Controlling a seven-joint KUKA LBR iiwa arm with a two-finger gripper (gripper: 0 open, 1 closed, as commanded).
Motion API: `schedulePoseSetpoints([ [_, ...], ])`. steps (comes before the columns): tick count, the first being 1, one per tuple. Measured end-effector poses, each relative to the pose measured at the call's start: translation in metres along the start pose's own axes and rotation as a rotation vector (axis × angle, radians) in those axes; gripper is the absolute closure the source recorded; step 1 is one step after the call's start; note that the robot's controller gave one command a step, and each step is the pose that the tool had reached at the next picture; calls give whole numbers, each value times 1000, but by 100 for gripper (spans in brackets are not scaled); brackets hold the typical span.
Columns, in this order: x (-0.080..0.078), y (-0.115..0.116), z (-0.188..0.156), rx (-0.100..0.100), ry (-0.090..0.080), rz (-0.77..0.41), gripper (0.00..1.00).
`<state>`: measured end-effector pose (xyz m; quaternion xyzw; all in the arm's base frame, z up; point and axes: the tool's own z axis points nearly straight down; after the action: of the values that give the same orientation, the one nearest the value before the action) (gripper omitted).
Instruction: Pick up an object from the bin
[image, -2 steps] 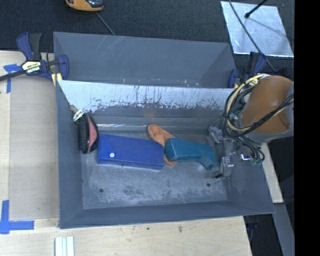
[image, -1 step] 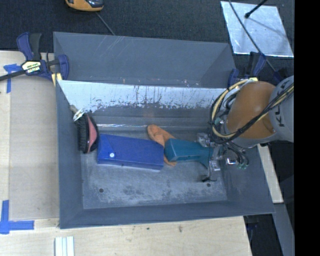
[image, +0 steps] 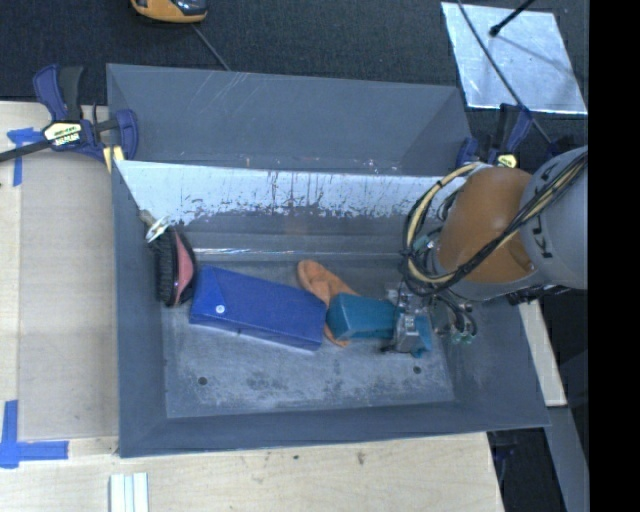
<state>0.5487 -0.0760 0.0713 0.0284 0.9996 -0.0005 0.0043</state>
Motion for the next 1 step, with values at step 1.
schedulePoseSetpoints([
  [1, 0, 0, 0, 0, 0, 0, 100],
])
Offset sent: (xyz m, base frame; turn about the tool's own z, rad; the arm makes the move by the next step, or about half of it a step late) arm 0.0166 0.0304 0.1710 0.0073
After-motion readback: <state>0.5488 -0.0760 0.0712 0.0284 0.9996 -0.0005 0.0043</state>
